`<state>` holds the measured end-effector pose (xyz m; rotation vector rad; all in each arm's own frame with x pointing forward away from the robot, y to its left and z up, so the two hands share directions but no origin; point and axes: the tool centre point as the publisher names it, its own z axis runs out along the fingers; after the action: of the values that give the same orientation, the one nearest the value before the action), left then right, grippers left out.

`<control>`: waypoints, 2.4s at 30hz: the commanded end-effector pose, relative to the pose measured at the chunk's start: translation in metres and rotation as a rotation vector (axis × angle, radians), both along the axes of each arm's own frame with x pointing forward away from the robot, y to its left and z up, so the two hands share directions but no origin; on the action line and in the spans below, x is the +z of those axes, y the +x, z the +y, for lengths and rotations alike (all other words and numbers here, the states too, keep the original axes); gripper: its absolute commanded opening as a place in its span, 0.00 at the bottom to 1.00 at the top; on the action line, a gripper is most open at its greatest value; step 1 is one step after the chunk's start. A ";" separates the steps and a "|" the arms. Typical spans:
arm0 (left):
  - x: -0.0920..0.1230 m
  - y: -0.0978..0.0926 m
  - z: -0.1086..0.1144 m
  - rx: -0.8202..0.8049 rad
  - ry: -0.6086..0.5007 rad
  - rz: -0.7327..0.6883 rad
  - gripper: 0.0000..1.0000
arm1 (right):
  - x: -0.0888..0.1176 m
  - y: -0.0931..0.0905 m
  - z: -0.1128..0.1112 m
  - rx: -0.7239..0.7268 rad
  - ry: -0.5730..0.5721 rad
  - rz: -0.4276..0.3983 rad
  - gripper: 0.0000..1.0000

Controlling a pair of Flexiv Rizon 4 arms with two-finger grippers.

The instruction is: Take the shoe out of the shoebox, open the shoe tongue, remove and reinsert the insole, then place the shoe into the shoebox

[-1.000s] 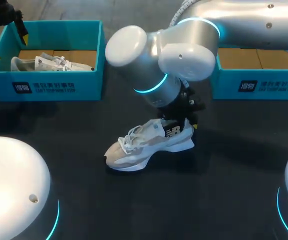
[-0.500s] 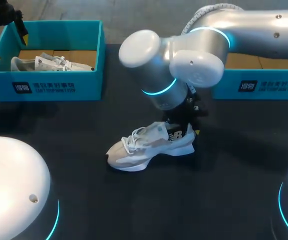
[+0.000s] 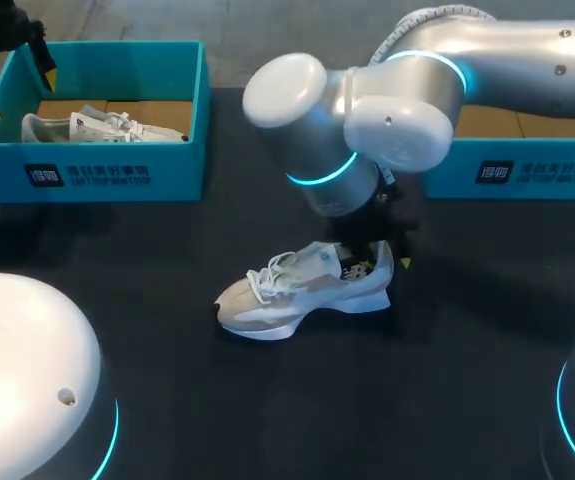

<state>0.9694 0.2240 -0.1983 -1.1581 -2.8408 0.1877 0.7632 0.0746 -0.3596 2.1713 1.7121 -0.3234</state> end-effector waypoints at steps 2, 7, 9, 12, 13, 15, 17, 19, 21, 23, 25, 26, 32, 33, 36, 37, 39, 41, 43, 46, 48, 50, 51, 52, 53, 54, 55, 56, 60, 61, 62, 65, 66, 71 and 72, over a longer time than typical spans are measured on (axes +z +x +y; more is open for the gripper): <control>0.000 -0.001 0.000 0.000 0.002 -0.002 1.00 | 0.023 -0.010 -0.005 -0.138 0.055 -0.108 1.00; 0.000 -0.001 0.000 0.000 0.002 -0.002 1.00 | 0.048 -0.013 -0.002 -0.036 0.118 -0.143 1.00; 0.000 -0.001 0.000 0.000 0.002 -0.002 1.00 | 0.057 -0.013 -0.001 0.016 0.140 -0.161 1.00; 0.000 -0.001 0.000 0.000 0.002 -0.002 1.00 | 0.072 -0.015 0.001 0.108 0.201 -0.188 1.00; 0.000 -0.001 0.000 0.000 0.002 -0.002 1.00 | 0.076 -0.015 0.001 0.139 0.241 -0.197 1.00; 0.000 -0.001 0.000 0.000 0.002 -0.002 1.00 | 0.084 -0.017 0.002 0.236 0.278 -0.213 1.00; 0.000 -0.001 0.000 0.000 0.002 -0.002 1.00 | 0.093 -0.019 0.002 0.342 0.305 -0.226 1.00; 0.000 -0.001 0.000 0.000 0.002 -0.002 1.00 | 0.102 -0.022 0.004 0.469 0.330 -0.229 1.00; 0.000 -0.001 0.000 0.000 0.002 -0.002 1.00 | 0.110 -0.025 0.004 0.610 0.353 -0.206 1.00; 0.000 -0.001 0.000 0.000 0.002 -0.002 1.00 | 0.116 -0.028 0.004 0.747 0.360 -0.167 1.00; 0.000 -0.001 0.000 0.000 0.002 -0.002 1.00 | 0.118 -0.030 0.000 0.835 0.308 -0.121 1.00; 0.000 -0.001 0.000 0.000 0.002 -0.002 1.00 | 0.118 -0.030 0.000 0.835 0.308 -0.121 1.00; 0.000 -0.001 0.000 0.000 0.002 -0.002 1.00 | 0.118 -0.030 0.000 0.835 0.308 -0.121 1.00; 0.000 -0.001 0.000 0.000 0.002 -0.002 1.00 | 0.118 -0.030 0.000 0.835 0.308 -0.121 1.00; 0.000 -0.001 0.000 0.000 0.002 -0.002 1.00 | 0.118 -0.030 0.000 0.835 0.308 -0.121 1.00; 0.000 -0.001 0.000 0.000 0.002 -0.002 1.00 | 0.118 -0.030 0.000 0.835 0.308 -0.121 1.00; 0.000 -0.001 0.000 0.000 0.002 -0.002 1.00 | 0.118 -0.030 0.000 0.835 0.308 -0.121 1.00; 0.000 -0.001 0.000 0.000 0.002 -0.002 1.00 | 0.118 -0.030 0.000 0.835 0.308 -0.121 1.00; 0.000 -0.001 0.000 0.000 0.002 -0.002 1.00 | 0.118 -0.030 0.000 0.835 0.308 -0.121 1.00; 0.000 -0.001 0.000 0.000 0.002 -0.002 1.00 | 0.118 -0.030 0.000 0.835 0.308 -0.121 1.00; 0.000 -0.001 0.000 0.000 0.002 -0.002 1.00 | 0.118 -0.030 0.000 0.835 0.308 -0.121 1.00; 0.000 -0.001 0.000 0.000 0.002 -0.002 1.00 | 0.118 -0.030 0.000 0.835 0.308 -0.121 1.00; 0.000 -0.001 0.000 0.000 0.002 -0.002 1.00 | 0.118 -0.030 0.000 0.835 0.308 -0.121 1.00; 0.000 -0.001 0.000 0.000 0.002 -0.002 1.00 | 0.118 -0.030 0.000 0.835 0.308 -0.121 1.00; 0.000 -0.001 0.000 0.000 0.002 -0.002 1.00 | 0.120 -0.026 -0.003 0.929 0.280 -0.123 1.00; 0.000 -0.001 0.000 0.000 0.002 -0.002 1.00 | 0.121 -0.025 -0.004 0.984 0.280 -0.128 1.00; 0.000 -0.001 0.000 0.000 0.002 -0.002 1.00 | 0.123 -0.021 -0.007 1.069 0.297 -0.143 1.00; 0.000 -0.001 0.000 0.000 0.002 -0.002 1.00 | 0.124 -0.018 -0.010 1.137 0.282 -0.136 1.00; 0.000 -0.001 0.000 0.000 0.002 -0.002 1.00 | 0.129 -0.009 -0.021 1.338 0.289 -0.136 1.00; 0.000 -0.001 0.000 0.000 0.002 -0.002 1.00 | 0.131 -0.006 -0.024 1.404 0.278 -0.136 1.00; 0.000 -0.001 0.000 0.000 0.002 -0.002 1.00 | 0.131 -0.004 -0.026 1.430 0.281 -0.140 1.00; 0.000 -0.001 0.000 0.000 0.002 -0.002 1.00 | 0.133 0.000 -0.035 1.566 0.279 -0.129 1.00; 0.000 -0.001 0.000 0.000 0.002 -0.002 1.00 | 0.133 0.001 -0.037 1.596 0.280 -0.130 1.00; 0.000 -0.001 0.000 0.000 0.002 -0.002 1.00 | 0.131 0.005 -0.053 1.690 0.270 -0.149 1.00; 0.000 -0.001 0.000 0.000 0.002 -0.002 1.00 | 0.130 0.006 -0.056 1.697 0.272 -0.151 1.00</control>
<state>0.9694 0.2240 -0.1983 -1.1582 -2.8408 0.1876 0.7725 0.0370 -0.2254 0.5898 2.7583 0.3158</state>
